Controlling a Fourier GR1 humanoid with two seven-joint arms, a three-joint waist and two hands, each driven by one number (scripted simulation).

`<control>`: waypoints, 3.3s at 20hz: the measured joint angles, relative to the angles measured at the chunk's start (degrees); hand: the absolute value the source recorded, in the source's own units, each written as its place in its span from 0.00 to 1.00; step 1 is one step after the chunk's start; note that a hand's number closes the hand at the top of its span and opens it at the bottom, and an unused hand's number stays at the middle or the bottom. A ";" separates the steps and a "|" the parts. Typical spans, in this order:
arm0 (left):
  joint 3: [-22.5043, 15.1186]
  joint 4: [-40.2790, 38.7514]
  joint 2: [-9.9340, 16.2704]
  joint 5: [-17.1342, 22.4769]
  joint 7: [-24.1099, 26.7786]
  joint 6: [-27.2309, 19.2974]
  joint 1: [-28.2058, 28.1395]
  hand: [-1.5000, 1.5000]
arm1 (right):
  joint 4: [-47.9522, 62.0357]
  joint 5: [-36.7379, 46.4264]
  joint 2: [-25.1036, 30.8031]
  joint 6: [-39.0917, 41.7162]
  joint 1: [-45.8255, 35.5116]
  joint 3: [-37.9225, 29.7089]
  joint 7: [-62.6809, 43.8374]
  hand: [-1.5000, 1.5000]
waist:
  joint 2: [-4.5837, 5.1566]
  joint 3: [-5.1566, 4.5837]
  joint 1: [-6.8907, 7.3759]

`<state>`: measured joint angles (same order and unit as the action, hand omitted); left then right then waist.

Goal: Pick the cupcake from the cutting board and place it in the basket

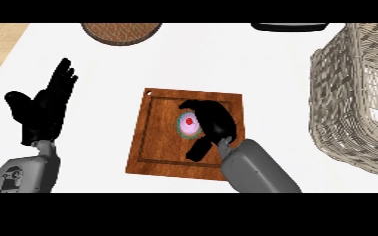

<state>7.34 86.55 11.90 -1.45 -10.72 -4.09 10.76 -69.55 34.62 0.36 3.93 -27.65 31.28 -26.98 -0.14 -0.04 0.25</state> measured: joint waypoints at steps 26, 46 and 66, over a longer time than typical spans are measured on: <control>2.90 -0.80 1.02 0.31 1.64 0.79 -1.59 0.50 | -19.40 -3.90 10.94 -18.81 35.38 8.56 29.34 1.00 | -1.47 0.19 -1.86; 1.70 -0.97 -0.10 -0.19 1.69 1.07 -0.40 0.50 | -67.08 -12.67 29.57 -24.93 61.51 -2.97 22.78 1.00 | 0.15 -0.06 -0.65; 0.89 -1.42 -0.84 -1.10 1.10 0.93 0.86 0.50 | -57.76 -22.98 32.14 -12.87 15.25 -29.87 -16.63 1.00 | 0.22 -0.02 0.28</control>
<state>8.23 85.13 11.06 -2.55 -9.61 -3.16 11.62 -127.30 11.63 32.49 -8.94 -12.40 1.41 -43.61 0.08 -0.06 0.53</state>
